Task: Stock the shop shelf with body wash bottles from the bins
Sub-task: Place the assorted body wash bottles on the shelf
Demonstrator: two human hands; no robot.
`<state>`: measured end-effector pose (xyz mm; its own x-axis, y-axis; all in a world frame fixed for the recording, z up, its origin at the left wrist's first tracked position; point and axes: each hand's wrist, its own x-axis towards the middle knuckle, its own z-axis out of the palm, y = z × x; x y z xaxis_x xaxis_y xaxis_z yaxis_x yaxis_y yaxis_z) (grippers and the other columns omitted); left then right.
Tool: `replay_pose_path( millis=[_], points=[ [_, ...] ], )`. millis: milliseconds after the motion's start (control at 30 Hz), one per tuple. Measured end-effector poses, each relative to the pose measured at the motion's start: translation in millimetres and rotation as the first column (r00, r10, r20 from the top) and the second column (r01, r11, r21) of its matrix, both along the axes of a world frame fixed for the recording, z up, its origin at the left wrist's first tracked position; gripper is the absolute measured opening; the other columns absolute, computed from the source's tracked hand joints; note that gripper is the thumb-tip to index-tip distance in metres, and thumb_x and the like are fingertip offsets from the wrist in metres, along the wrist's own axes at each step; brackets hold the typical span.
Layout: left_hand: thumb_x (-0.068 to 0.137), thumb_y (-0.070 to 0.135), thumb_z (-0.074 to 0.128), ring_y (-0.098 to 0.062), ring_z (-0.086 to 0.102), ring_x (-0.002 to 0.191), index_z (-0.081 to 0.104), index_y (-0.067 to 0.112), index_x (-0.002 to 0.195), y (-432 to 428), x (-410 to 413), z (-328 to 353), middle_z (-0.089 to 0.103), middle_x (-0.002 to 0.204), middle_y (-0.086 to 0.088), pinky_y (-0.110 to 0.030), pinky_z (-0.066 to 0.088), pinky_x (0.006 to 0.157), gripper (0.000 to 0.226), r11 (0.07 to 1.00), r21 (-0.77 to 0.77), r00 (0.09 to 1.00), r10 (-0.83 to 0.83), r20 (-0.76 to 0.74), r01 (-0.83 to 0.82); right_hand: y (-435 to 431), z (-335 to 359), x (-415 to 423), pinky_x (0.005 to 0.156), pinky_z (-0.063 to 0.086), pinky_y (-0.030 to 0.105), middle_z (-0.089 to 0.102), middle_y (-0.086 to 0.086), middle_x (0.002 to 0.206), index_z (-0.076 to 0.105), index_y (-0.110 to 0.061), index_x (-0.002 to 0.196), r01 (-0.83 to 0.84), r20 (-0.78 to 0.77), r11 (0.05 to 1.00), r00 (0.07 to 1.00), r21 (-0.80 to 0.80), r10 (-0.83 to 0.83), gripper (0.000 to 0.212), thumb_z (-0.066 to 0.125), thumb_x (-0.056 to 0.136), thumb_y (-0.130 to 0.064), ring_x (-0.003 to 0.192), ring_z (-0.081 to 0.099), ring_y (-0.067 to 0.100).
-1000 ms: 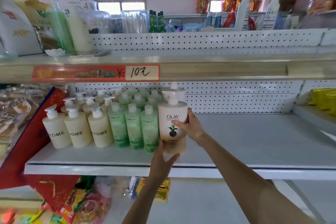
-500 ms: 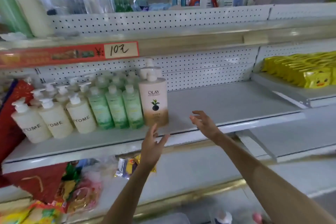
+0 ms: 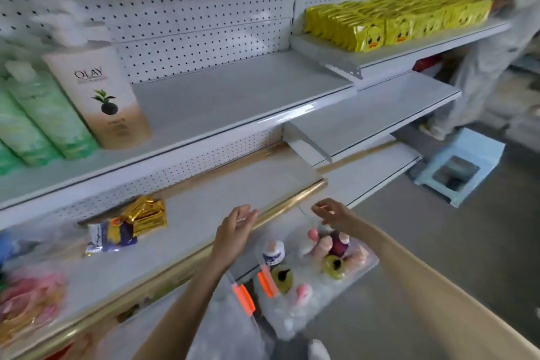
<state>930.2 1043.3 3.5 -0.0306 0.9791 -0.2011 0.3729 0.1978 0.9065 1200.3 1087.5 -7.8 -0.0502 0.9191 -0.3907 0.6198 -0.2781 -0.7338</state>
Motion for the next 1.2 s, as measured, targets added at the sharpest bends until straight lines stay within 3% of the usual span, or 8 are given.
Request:
replay_pose_path(
  millis=[133,267,367,400,467,700,867,1200],
  points=[
    [0.096,0.033,0.054,-0.007,0.055,0.108,0.061,0.018,0.115,10,22,-29,0.063,0.121,0.003,-0.018,0.035,0.087,0.026,0.998,-0.004,0.997,0.056,-0.062,-0.056,9,-58,53,0.087,0.054,0.039,0.068,0.000,0.110,0.057,-0.036,0.094,0.008,0.067,0.997,0.998,-0.081,-0.002,0.047,0.057,0.067,-0.074,0.096,0.067,0.021],
    [0.100,0.028,0.041,-0.020,0.057,0.109,0.052,0.028,0.119,29,46,-61,0.065,0.116,0.000,-0.029,0.048,0.085,0.022,0.968,-0.122,0.967,0.233,0.101,-0.220,27,-91,64,0.071,0.049,0.021,0.066,-0.001,0.100,0.057,-0.013,0.114,-0.092,0.035,0.978,0.994,-0.186,0.100,0.044,0.059,0.088,-0.048,0.087,0.063,0.014],
    [0.087,0.005,0.046,-0.011,0.052,0.089,0.053,0.015,0.113,36,75,-102,0.057,0.103,-0.005,-0.030,0.048,0.067,0.029,0.947,-0.036,0.945,0.322,0.050,-0.321,48,-127,83,0.073,0.049,0.025,0.064,-0.003,0.092,0.056,-0.015,0.112,-0.167,-0.032,0.961,0.986,-0.219,0.164,0.055,0.065,0.078,-0.058,0.085,0.060,0.013],
    [0.089,0.017,0.047,-0.006,0.055,0.086,0.057,0.022,0.101,36,94,-102,0.058,0.096,0.000,-0.031,0.047,0.070,0.016,0.925,-0.213,0.916,0.355,0.188,-0.315,53,-137,90,0.079,0.052,0.030,0.064,-0.001,0.095,0.057,-0.016,0.110,-0.183,-0.050,0.957,0.983,-0.225,0.176,0.053,0.068,0.077,-0.057,0.089,0.061,0.015],
    [0.093,0.044,0.053,-0.011,0.060,0.091,0.060,0.027,0.102,24,126,-120,0.064,0.097,0.002,-0.031,0.043,0.078,0.020,0.863,-0.265,0.897,0.441,-0.020,-0.430,62,-155,108,0.086,0.051,0.033,0.062,0.001,0.098,0.055,-0.019,0.108,-0.232,-0.057,0.938,0.973,-0.259,0.225,0.032,0.069,0.084,-0.036,0.093,0.060,0.016],
    [0.095,0.037,0.054,-0.020,0.055,0.108,0.056,0.023,0.121,-36,167,-180,0.058,0.115,0.002,-0.034,0.045,0.090,0.030,0.647,-0.568,0.833,0.538,-0.132,-0.508,76,-230,163,0.087,0.053,0.043,0.071,0.013,0.097,0.065,-0.007,0.098,-0.221,-0.004,0.917,0.973,-0.331,0.233,0.022,0.075,0.080,-0.016,0.094,0.066,0.032],
    [0.094,0.035,0.057,-0.028,0.058,0.108,0.059,0.014,0.122,-55,151,-210,0.061,0.124,-0.009,-0.047,0.044,0.099,0.035,0.496,-0.594,0.739,0.614,-0.275,-0.633,80,-272,164,0.084,0.054,0.040,0.071,-0.010,0.096,0.060,-0.044,0.106,-0.201,-0.007,0.942,0.978,-0.270,0.207,0.035,0.072,0.072,-0.046,0.090,0.067,0.014],
    [0.097,0.030,0.052,-0.024,0.045,0.127,0.038,0.010,0.143,-32,174,-256,0.045,0.143,-0.009,-0.028,0.034,0.093,0.052,0.439,-0.644,0.688,0.700,-0.193,-0.626,85,-294,134,0.078,0.036,0.017,0.061,-0.008,0.101,0.062,-0.022,0.118,-0.314,0.060,0.936,0.943,-0.158,0.327,0.035,0.069,0.085,-0.015,0.090,0.056,0.014]
  ],
)
